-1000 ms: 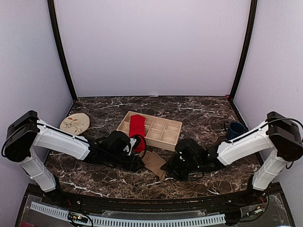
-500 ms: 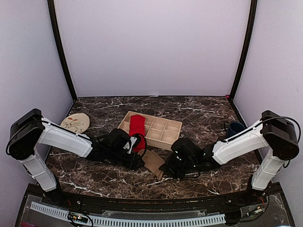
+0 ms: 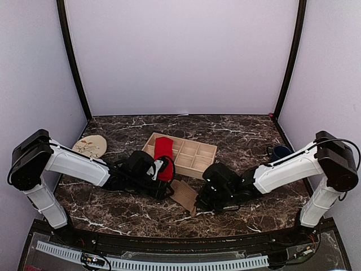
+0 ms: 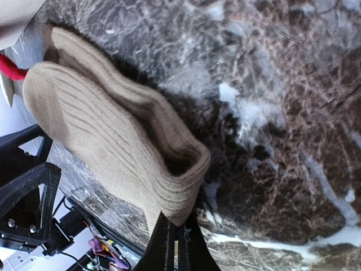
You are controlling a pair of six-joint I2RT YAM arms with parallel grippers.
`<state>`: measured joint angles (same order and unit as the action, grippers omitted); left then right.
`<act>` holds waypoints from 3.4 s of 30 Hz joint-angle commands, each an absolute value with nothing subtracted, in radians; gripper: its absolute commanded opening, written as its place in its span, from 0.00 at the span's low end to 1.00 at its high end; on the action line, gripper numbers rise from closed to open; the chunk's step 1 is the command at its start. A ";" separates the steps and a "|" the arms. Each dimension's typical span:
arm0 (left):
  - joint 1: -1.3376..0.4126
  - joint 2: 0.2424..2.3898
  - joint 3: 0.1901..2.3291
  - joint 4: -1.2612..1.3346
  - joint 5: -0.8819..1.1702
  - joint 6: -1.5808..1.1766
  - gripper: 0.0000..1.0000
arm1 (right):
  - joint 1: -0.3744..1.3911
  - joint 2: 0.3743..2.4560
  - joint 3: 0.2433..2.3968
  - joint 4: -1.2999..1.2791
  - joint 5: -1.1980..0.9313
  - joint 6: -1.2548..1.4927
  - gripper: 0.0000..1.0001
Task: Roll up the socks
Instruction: Pick up the sock from the center of the board, then put down the sock at the center of the board, then roll the sock at the center of the board.
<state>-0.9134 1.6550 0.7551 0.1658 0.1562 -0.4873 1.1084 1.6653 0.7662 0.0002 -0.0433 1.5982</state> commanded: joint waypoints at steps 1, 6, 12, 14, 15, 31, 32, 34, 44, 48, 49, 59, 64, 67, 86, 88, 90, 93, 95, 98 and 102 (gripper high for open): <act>-0.910 1.601 0.759 0.186 0.163 -0.489 0.59 | 1.116 1.606 0.823 -0.135 -0.041 1.495 0.00; -0.910 1.551 0.729 0.189 0.170 -0.475 0.61 | 1.075 1.571 0.905 -0.375 -0.115 1.248 0.00; -0.910 1.491 0.697 0.184 0.209 -0.461 0.62 | 0.997 1.520 0.929 -0.590 -0.201 0.988 0.00; -0.910 1.479 0.696 0.172 0.226 -0.455 0.63 | 0.984 1.510 0.927 -0.626 -0.229 0.932 0.00; -0.910 1.474 0.695 0.165 0.235 -0.452 0.63 | 0.981 1.514 0.930 -0.640 -0.246 0.902 0.00; -0.997 1.583 0.810 0.094 0.288 -0.366 0.69 | 0.957 1.545 0.882 -0.711 -0.144 0.817 0.24; -1.002 1.602 0.825 0.084 0.290 -0.365 0.69 | 0.957 1.532 0.871 -0.698 -0.144 0.829 0.26; -1.012 1.640 0.850 0.073 0.289 -0.367 0.70 | 0.956 1.504 0.850 -0.669 -0.142 0.858 0.30; -1.020 1.739 0.899 0.044 0.290 -0.377 0.74 | 0.957 1.453 0.794 -0.569 -0.158 0.905 0.37; -1.022 1.763 0.923 0.048 0.283 -0.379 0.73 | 0.957 1.456 0.798 -0.555 -0.159 0.904 0.37; -1.023 1.767 0.931 0.047 0.281 -0.379 0.72 | 0.957 1.458 0.798 -0.551 -0.162 0.904 0.37; -1.032 1.795 0.973 0.034 0.273 -0.386 0.51 | 0.957 1.475 0.798 -0.526 -0.172 0.896 0.37; -1.037 1.821 0.996 0.027 0.290 -0.387 0.40 | 0.957 1.471 0.792 -0.523 -0.174 0.896 0.37; -1.040 1.833 1.008 0.026 0.295 -0.385 0.34 | 0.957 1.463 0.791 -0.522 -0.169 0.899 0.36; -1.048 1.806 1.078 -0.052 0.299 -0.372 0.04 | 0.957 1.383 0.756 -0.517 -0.141 0.946 0.36; -1.049 1.806 1.090 -0.066 0.301 -0.369 0.04 | 0.957 1.379 0.748 -0.515 -0.137 0.952 0.37; -1.049 1.804 1.100 -0.072 0.302 -0.369 0.04 | 0.958 1.378 0.740 -0.504 -0.137 0.959 0.37; -1.049 1.800 1.111 -0.072 0.301 -0.371 0.04 | 0.959 1.380 0.738 -0.500 -0.134 0.963 0.38; -1.049 1.801 1.121 -0.072 0.301 -0.369 0.04 | 0.962 1.386 0.743 -0.504 -0.126 0.965 0.38; -1.049 1.813 1.134 -0.074 0.299 -0.362 0.04 | 0.965 1.396 0.749 -0.506 -0.117 0.967 0.39; -1.049 1.817 1.151 -0.077 0.301 -0.357 0.04 | 0.969 1.404 0.750 -0.501 -0.108 0.976 0.39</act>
